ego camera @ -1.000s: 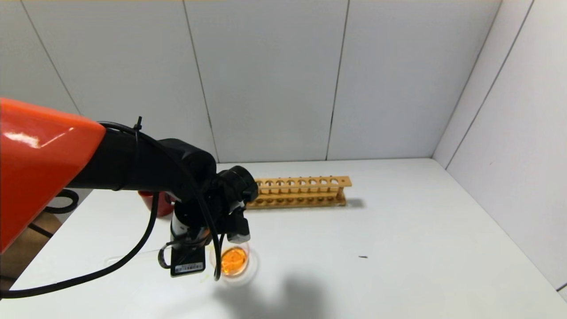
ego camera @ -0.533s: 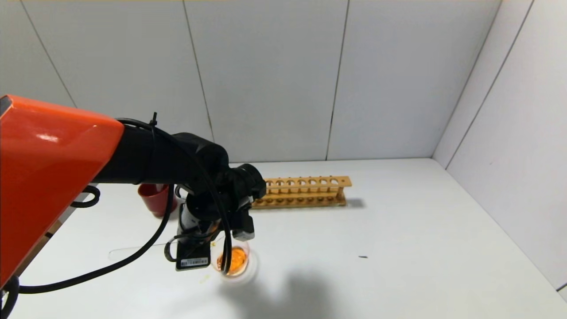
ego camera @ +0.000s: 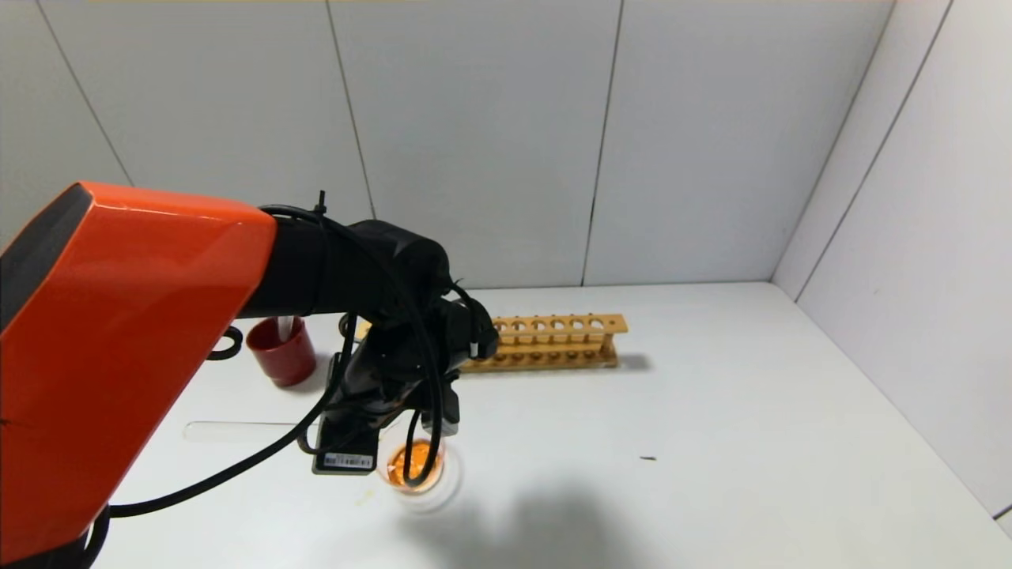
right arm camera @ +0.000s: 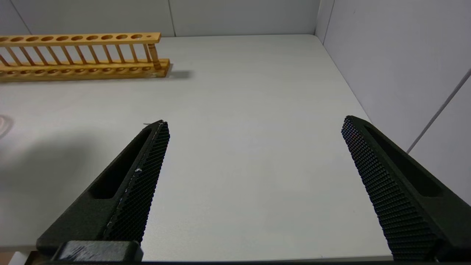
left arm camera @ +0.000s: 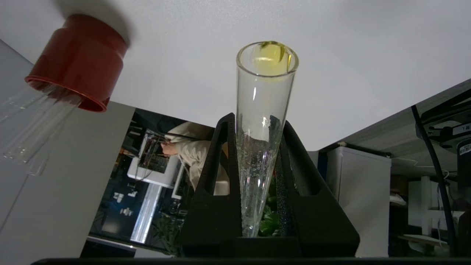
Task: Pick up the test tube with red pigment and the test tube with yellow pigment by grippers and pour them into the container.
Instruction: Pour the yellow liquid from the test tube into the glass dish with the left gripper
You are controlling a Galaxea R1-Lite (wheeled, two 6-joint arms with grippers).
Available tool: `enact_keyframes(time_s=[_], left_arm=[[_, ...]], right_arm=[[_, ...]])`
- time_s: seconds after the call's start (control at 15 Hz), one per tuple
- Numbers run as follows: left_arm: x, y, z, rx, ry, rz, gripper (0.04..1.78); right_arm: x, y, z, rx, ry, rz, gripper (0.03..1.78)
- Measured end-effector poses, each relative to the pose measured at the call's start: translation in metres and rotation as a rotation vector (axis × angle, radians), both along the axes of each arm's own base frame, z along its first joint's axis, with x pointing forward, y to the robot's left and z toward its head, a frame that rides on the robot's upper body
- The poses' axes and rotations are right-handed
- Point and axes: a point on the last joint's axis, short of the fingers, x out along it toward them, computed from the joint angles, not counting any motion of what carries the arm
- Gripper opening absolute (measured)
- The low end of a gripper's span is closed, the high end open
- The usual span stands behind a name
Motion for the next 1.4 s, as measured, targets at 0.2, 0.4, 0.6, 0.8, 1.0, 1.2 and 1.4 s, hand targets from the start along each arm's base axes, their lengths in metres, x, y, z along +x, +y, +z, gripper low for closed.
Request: enact_keyframes(time_s=[0.2,0.4,0.6,0.8,1.0,1.2,1.4], left_arm=[[0.002,-0.006,-0.008,0.038,0.003,-0.004,0.31],[0.003,-0.009,-0.011,0.033,-0.003,-0.004,0.31],[0.004,-0.01,-0.011,0.025,-0.013,0.002,0.31],[0.003,-0.012,-0.012,0.024,-0.014,-0.005,0.31],[0.002,-0.014,-0.011,0.024,-0.015,-0.01,0.31],[0.001,-0.016,-0.013,0.024,-0.014,-0.013,0.31],[-0.001,-0.016,-0.011,0.018,-0.023,-0.005,0.31]], right_arm=[[0.0,0.0,0.0,0.0,0.0,0.0,1.71],[0.0,0.0,0.0,0.0,0.0,0.0,1.71],[0.0,0.0,0.0,0.0,0.0,0.0,1.71],[0.0,0.0,0.0,0.0,0.0,0.0,1.71],[0.0,0.0,0.0,0.0,0.0,0.0,1.71],[0.0,0.0,0.0,0.0,0.0,0.0,1.71],[0.0,0.0,0.0,0.0,0.0,0.0,1.71]])
